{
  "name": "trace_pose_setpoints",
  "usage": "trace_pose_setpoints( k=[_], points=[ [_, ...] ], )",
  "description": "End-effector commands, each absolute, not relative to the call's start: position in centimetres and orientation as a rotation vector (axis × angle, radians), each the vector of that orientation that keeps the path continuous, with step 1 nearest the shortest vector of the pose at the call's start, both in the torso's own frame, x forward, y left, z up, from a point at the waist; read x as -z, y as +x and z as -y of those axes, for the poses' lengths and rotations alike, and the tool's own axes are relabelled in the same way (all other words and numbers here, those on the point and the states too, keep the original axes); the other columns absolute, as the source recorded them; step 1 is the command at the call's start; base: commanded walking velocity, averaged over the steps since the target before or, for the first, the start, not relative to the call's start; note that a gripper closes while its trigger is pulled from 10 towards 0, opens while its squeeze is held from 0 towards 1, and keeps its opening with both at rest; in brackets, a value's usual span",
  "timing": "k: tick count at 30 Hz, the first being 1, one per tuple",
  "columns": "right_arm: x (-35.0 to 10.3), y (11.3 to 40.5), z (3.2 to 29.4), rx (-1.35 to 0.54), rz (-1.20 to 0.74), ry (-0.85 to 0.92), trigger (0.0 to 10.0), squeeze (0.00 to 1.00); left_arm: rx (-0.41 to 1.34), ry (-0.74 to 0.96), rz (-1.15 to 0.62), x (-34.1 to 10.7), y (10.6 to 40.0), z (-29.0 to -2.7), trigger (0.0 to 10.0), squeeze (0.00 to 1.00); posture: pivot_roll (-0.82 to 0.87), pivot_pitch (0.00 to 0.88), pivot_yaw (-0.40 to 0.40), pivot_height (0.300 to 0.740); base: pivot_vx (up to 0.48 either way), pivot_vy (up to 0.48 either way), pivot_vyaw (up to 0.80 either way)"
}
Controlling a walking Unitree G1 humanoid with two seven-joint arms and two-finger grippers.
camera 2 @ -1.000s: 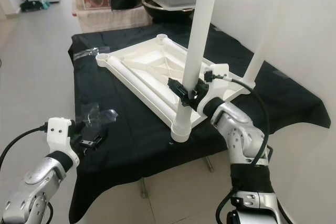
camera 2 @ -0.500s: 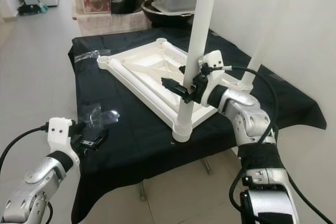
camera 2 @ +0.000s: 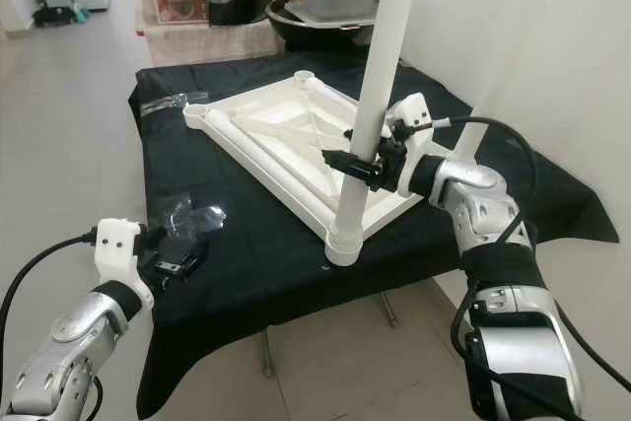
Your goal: Building children table
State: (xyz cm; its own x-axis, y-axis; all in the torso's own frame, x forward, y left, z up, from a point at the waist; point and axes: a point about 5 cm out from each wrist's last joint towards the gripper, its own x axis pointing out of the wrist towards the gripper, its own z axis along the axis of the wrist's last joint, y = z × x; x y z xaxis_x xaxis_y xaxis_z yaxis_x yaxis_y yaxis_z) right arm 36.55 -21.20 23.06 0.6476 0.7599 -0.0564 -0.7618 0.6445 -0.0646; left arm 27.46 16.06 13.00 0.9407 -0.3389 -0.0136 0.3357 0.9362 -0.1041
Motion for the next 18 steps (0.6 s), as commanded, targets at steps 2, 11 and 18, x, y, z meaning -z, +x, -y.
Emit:
trace_pose_setpoints(
  k=[2,11,18],
  points=[
    [-23.0,36.7,22.5,-0.828,-0.050,-0.103,0.0,0.00,0.346,-0.083,-0.049,-12.5,27.5,-16.2,10.0,0.00,-0.04,0.000,-0.055,0.740,0.000,0.000,0.00],
    [-21.5,38.2,22.5,-0.591,-0.082,-0.060,0.0,0.00,0.355,-0.086,-0.044,-12.6,27.5,-15.9,10.0,0.00,-0.04,0.000,-0.060,0.740,0.000,0.000,0.00],
    [-18.8,38.8,21.8,-0.007,-0.228,0.101,0.0,0.00,0.340,-0.090,-0.044,-12.6,27.2,-16.2,10.0,0.00,-0.03,0.000,-0.064,0.740,0.000,0.000,0.00]
  ],
)
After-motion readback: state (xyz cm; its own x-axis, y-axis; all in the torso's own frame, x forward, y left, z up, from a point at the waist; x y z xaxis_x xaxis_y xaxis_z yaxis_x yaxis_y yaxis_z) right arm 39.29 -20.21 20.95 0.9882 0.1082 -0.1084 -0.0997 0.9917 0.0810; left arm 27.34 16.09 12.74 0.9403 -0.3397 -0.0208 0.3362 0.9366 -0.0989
